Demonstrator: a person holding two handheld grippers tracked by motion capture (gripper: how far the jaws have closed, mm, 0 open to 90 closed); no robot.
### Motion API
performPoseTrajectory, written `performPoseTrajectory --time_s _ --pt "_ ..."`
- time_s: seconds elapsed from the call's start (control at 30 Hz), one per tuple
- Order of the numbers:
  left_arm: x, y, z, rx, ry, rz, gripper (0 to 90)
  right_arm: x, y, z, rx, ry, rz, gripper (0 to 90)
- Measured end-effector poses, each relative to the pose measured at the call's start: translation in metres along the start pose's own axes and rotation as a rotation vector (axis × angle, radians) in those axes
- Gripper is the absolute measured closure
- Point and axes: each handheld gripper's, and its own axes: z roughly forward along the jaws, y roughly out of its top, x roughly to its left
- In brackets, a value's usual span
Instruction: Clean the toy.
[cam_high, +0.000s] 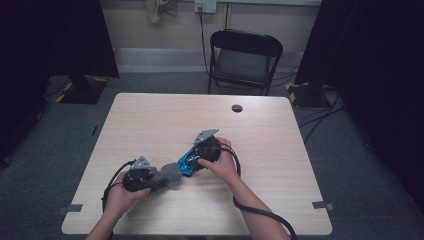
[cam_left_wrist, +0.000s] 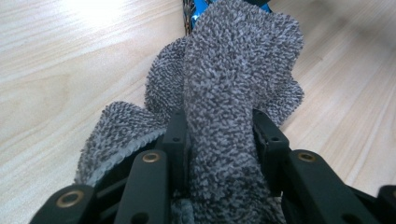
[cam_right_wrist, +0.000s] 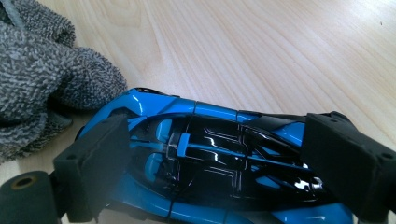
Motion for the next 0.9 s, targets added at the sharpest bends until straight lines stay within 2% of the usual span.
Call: performPoseTrajectory --time_s 0.07,0.17,0.3,0.43,0.5,0.53,0.6,0.67,0.77,0.83,0.9 --pt "0.000 0.000 0.001 -0.009 0.014 -0.020 63.0 -0.001 -0.004 0.001 -0.033 0.005 0.003 6.3" --pt "0.000 0.001 0.003 -0.013 0.028 -0.027 61.7 -0.003 -0.010 0.001 -0.082 0.008 0.004 6.3" --pt "-0.002 0.003 0.006 -0.018 0.042 -0.031 56.0 -0.003 -0.010 0.001 -0.084 0.007 0.003 6.3" --pt "-0.006 0.008 0.010 -0.026 0.037 -0.031 34.3 -0.002 -0.010 0.001 -0.082 0.004 0.007 6.3" --pt "-0.008 0.011 0.010 -0.030 0.048 0.002 27.5 -0.002 -0.010 0.001 -0.083 0.004 0.009 6.3" --pt "-0.008 0.011 0.010 -0.030 0.048 0.002 26.1 -0.002 -0.010 0.001 -0.083 0.002 0.011 6.3" --pt "-0.008 0.014 0.009 -0.038 0.044 0.016 25.1 -0.001 -0.009 0.002 -0.079 0.001 0.012 6.3" --pt "-0.009 0.017 0.011 -0.045 0.029 0.070 25.5 -0.001 -0.009 0.002 -0.080 0.000 0.015 6.4" --pt "-0.009 0.016 0.017 -0.011 0.028 0.101 30.7 0.000 -0.009 0.002 -0.082 -0.006 0.019 6.4" --pt "-0.008 0.013 0.024 0.009 0.037 0.141 41.5 0.000 -0.009 0.002 -0.080 -0.007 0.022 6.4" --pt "-0.009 0.012 0.027 0.012 0.043 0.151 42.1 0.000 -0.009 0.002 -0.080 -0.008 0.022 6.5"
